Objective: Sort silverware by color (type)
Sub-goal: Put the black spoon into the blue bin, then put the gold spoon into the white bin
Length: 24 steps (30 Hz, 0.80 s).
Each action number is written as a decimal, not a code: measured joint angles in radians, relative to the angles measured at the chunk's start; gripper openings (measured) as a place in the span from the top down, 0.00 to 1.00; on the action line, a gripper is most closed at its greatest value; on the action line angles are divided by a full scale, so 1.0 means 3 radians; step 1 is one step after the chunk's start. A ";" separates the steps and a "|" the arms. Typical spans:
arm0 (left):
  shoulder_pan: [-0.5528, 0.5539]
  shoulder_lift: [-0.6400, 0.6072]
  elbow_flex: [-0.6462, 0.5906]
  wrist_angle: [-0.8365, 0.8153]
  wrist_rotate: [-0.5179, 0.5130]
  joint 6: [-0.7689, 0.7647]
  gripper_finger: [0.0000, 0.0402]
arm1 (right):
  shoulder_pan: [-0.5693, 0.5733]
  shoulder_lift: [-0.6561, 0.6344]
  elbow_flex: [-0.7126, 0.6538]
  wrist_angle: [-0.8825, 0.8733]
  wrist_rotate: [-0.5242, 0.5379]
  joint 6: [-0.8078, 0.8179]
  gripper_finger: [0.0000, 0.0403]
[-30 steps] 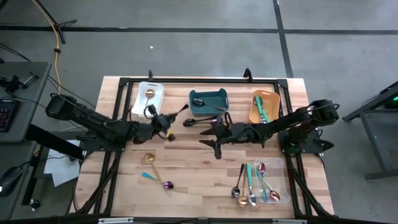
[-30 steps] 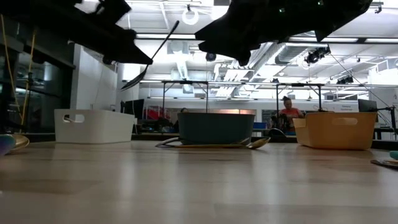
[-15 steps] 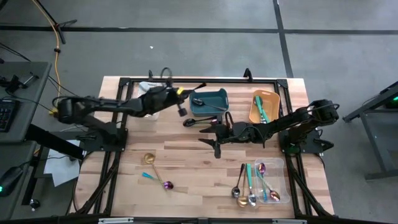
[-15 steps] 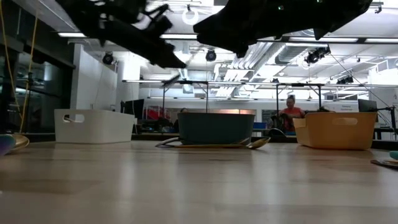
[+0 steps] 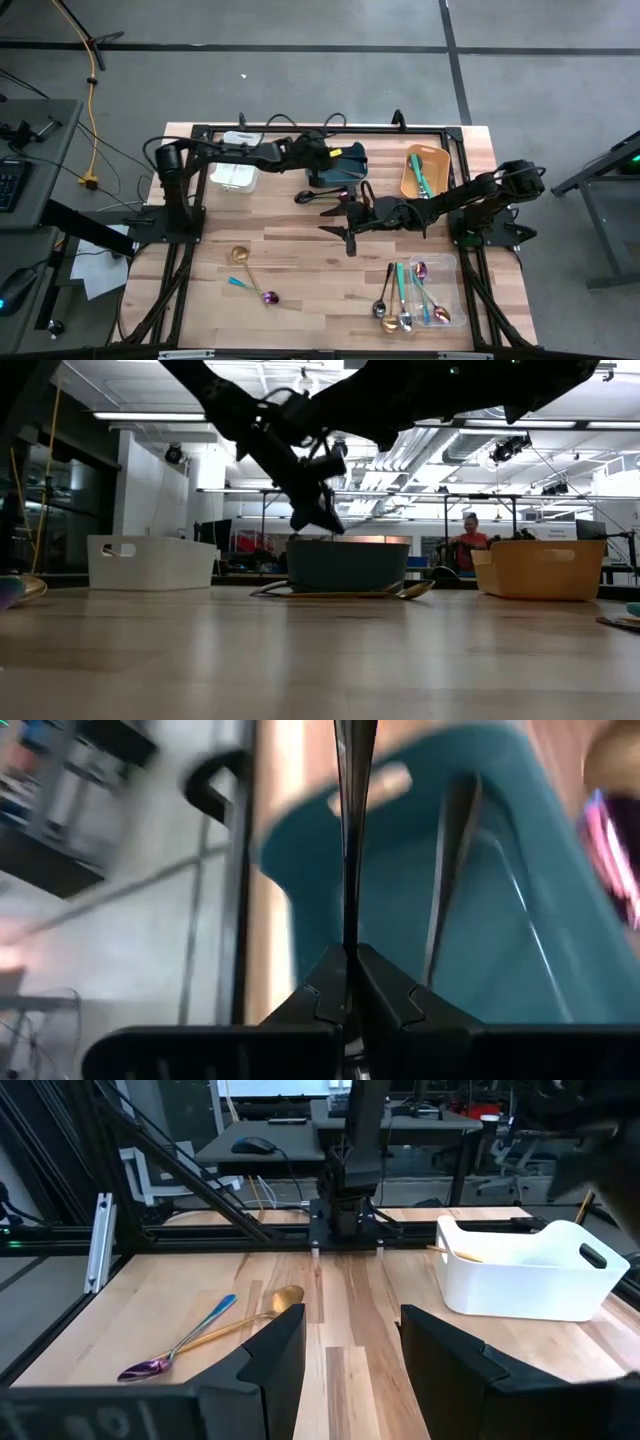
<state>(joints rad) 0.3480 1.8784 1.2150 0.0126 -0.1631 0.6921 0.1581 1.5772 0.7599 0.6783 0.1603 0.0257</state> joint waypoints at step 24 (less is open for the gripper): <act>-0.0028 0.0137 0.0108 -0.0493 -0.0394 0.0345 0.82 | -0.0001 0.0000 0.0000 -0.0003 -0.0048 0.0088 0.61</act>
<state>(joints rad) 0.3397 1.9195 1.2472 -0.1352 -0.2813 0.7956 0.1577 1.5772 0.7599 0.6773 0.1459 0.0521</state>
